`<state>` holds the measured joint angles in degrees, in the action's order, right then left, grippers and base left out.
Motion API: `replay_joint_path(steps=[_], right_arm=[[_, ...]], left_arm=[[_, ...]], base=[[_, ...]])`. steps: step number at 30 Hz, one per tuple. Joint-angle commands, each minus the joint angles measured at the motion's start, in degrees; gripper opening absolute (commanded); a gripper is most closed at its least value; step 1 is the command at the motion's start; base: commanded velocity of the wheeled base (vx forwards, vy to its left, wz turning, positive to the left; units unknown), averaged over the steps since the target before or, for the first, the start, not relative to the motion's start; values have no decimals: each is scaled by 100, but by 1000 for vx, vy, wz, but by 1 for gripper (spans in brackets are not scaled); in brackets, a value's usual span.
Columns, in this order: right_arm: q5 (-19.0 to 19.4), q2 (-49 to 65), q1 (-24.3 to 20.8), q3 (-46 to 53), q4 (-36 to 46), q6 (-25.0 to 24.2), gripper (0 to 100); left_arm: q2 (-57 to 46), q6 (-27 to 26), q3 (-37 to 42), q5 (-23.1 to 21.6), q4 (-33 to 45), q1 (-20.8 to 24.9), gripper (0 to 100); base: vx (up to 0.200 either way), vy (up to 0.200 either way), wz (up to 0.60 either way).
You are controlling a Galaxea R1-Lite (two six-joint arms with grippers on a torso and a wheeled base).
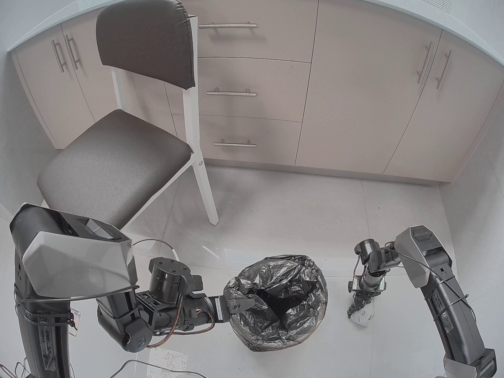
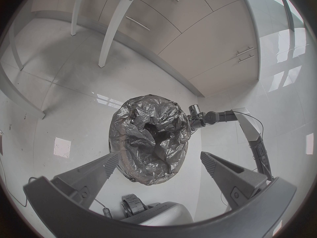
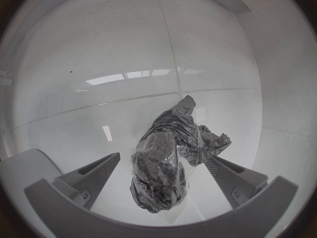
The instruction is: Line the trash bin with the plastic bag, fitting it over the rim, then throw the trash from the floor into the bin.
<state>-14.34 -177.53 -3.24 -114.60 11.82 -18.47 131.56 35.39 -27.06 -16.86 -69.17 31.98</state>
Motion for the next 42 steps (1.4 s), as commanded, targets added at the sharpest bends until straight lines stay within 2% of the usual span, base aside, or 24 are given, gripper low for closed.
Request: replay_joint_path(steps=[1,10,11,22,27,29,31,38,39,42], right_arm=[[1,-9,-1,1,13,1,100],[10,-9,-80,1,22,-69,100],[10,-9,-80,1,22,-69,0],[10,-9,-256,1,285,-52,0],[10,-9,-370,1,953,-25,0],[10,-9,-361,1,1674,-25,0],[1,-1,-361,1,1946,-16,0],[-52,1054,-265,1,2386,-78,0],[-52,1476,-247,1,2711,-104,0],[-43,2109,-247,1,3107,-210,0]], left_arm=[[10,3,8,-2,-18,2,100],[19,3,26,-2,-70,2,100],[19,3,26,-2,-70,2,100],[19,3,26,7,-70,2,100],[1,-6,52,7,-70,2,100],[-16,-6,87,7,-79,2,100],[-34,-6,122,7,-106,2,100],[-52,3,509,42,-1002,81,100],[-60,3,641,78,-1389,72,100],[-175,-6,790,148,-1731,72,100]], base=[[0,0,0],[0,0,0],[0,0,0],[0,0,0],[0,0,0],[0,0,0],[0,0,0],[0,0,0],[0,0,0],[0,0,0]])
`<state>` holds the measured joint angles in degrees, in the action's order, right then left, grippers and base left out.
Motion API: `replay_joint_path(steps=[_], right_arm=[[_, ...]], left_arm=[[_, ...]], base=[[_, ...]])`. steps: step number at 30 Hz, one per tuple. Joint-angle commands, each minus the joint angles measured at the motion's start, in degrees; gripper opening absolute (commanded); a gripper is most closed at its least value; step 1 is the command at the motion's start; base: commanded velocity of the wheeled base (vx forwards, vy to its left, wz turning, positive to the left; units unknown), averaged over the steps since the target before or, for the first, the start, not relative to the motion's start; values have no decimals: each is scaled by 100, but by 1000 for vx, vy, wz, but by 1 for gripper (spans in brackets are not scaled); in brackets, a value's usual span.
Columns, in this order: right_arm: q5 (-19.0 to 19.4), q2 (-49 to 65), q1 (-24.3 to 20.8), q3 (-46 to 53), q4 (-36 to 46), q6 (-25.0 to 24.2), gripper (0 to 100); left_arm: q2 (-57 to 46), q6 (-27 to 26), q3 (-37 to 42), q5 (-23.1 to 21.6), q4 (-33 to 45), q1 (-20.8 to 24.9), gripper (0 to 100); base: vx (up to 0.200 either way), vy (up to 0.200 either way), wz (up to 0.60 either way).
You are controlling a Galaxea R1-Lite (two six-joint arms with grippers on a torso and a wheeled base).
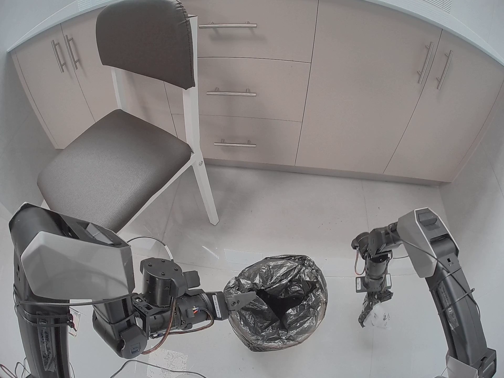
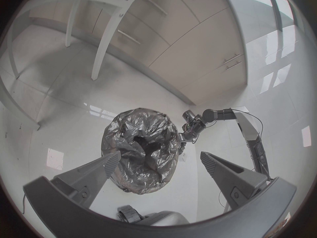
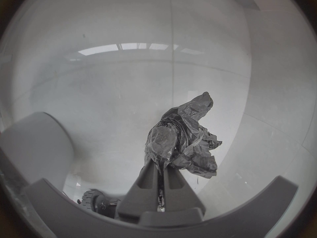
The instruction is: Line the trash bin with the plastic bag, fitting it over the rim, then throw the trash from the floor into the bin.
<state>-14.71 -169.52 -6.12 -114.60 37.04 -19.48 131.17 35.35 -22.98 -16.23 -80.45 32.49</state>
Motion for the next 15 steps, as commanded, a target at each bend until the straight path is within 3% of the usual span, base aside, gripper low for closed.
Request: replay_joint_path(steps=[1,9,14,15], right_arm=[[-5,1440,41,1,665,-126,0],[56,2986,-56,1,1658,-161,0],[232,3821,-302,1,2168,-100,0],[346,4050,-416,1,2387,-91,0]], left_arm=[[-188,-2,408,102,-630,21,100],[-1568,-389,593,313,-613,-76,100],[-3115,-705,795,313,-226,-445,100],[-3739,-1074,883,322,161,-700,100]], base=[[0,0,0],[0,0,0],[0,0,0],[0,0,0]])
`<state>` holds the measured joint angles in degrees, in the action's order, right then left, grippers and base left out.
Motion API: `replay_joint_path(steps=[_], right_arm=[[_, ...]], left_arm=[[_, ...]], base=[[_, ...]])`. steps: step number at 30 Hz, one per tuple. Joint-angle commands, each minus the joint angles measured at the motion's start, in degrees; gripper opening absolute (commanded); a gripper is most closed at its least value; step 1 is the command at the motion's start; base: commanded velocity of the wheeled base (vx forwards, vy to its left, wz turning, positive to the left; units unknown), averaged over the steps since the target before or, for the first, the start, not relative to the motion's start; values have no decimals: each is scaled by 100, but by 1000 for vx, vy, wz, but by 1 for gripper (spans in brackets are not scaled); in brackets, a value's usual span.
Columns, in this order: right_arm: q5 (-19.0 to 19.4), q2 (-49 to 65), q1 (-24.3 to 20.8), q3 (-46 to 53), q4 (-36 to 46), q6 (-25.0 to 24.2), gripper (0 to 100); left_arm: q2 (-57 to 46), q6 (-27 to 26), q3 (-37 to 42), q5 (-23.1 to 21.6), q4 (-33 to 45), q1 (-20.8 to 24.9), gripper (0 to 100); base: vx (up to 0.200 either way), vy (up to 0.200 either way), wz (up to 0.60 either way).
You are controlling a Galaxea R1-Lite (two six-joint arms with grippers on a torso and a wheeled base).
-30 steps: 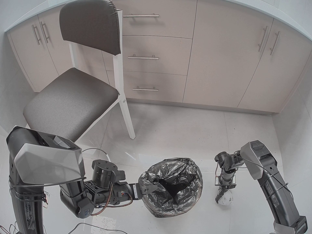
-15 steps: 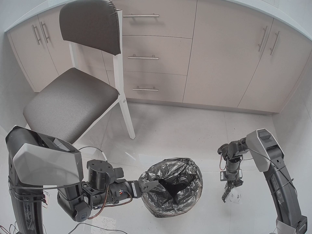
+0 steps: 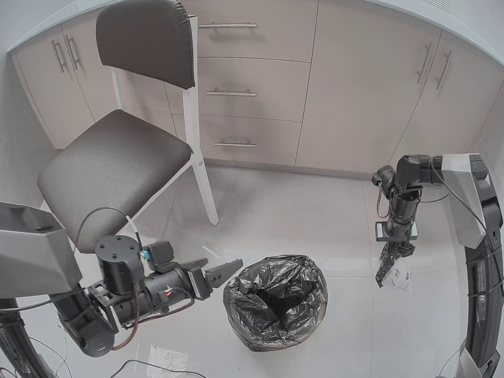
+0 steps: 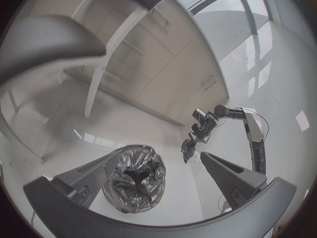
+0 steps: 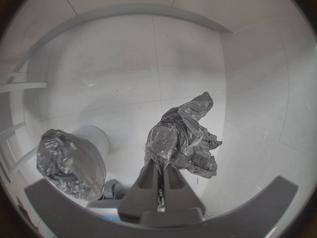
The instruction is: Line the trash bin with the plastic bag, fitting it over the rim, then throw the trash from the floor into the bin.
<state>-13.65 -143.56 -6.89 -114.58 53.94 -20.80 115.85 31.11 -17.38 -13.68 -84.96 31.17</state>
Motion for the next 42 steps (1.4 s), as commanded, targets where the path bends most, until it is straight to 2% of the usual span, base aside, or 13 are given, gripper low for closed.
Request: replay_joint_path(steps=[1,5,6,7,8,10,14,18,25,30,34,38,42], right_arm=[[293,1603,-471,-1,846,76,0],[319,1972,-981,-1,1101,102,0],[311,2069,-1227,-1,1154,93,0],[311,2077,-1254,-1,1162,93,0],[311,2183,-1623,-1,1259,102,0],[302,2227,-1992,-1,1321,120,0],[258,2253,-2625,-1,1312,172,0],[267,2262,-2897,-1,1277,190,0],[276,2262,-2985,-1,1329,-38,0],[267,2288,-3055,-1,1338,-74,0],[267,2271,-3214,-1,1285,-47,0],[258,2253,-3425,-1,1277,-3,0],[240,2007,-3715,-1,1154,41,0]], left_arm=[[-2637,-914,376,93,911,-762,100],[-4272,-1661,367,603,2282,-1421,100],[-4931,-1898,341,823,2976,-1658,100],[-5002,-1916,332,840,3046,-1685,100],[-5960,-2135,244,911,4163,-2019,100],[-6865,-2223,130,911,5332,-2300,100],[-8403,-2223,-336,920,7511,-2476,100],[-9256,-2223,-810,963,8742,-2476,100],[-10135,-2241,-828,1377,9418,-2476,100],[-11031,-2232,-670,1860,10429,-2625,100],[-11040,-2206,-424,2238,10456,-2669,100],[-11075,-2232,-327,2255,10412,-2766,100],[-11462,-2355,192,2247,10394,-3187,100]], base=[[0,0,0],[0,0,0],[0,0,0],[0,0,0],[0,0,0],[0,0,0],[0,0,0],[0,0,0],[0,0,0],[0,0,0],[0,0,0],[0,0,0],[0,0,0]])
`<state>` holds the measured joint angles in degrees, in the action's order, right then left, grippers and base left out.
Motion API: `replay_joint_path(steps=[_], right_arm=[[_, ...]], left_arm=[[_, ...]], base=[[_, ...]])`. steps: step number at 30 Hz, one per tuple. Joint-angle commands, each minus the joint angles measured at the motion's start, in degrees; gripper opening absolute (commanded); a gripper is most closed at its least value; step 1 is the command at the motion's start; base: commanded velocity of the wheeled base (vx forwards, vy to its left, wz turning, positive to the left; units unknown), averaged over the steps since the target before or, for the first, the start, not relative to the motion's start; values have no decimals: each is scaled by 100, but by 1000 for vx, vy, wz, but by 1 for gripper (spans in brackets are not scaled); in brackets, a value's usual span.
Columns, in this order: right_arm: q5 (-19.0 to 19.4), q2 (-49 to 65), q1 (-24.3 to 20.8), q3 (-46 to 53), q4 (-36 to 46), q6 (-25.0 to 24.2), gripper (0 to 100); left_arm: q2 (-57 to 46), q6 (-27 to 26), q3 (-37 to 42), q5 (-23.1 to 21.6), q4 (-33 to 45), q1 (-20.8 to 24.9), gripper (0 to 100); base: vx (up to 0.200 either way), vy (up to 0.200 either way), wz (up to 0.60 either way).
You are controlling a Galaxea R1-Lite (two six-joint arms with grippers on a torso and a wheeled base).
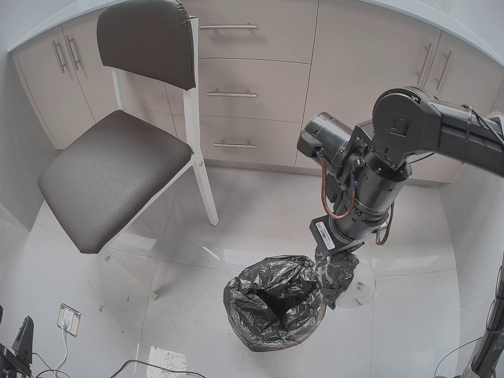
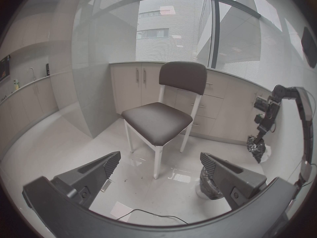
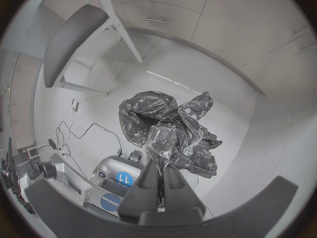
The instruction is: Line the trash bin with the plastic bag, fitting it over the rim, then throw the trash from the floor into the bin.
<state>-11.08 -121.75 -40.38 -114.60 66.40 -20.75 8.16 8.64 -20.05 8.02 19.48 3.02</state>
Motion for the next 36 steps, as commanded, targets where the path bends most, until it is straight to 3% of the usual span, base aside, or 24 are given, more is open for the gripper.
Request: replay_joint_path(steps=[1,3,11,19,25,36], right_arm=[[-52,-235,-401,1,-154,36,0],[-78,-297,-419,1,-207,36,0],[-149,-789,-480,1,-479,45,0],[-149,-1290,-471,1,-831,62,0],[-237,-1598,-577,1,-1762,97,0],[-606,-1984,-691,1,-2703,695,0]], left_arm=[[-772,-170,617,94,-58,-355,100],[-816,-205,757,103,-85,-346,100],[-816,-398,1838,94,-1807,-329,100],[-816,-486,1856,24,-1843,-329,100],[-807,-565,1882,-574,-1834,-329,100],[-807,-469,1882,-565,-1825,-329,100]], base=[[0,0,0],[0,0,0],[0,0,0],[0,0,0],[0,0,0],[0,0,0]])
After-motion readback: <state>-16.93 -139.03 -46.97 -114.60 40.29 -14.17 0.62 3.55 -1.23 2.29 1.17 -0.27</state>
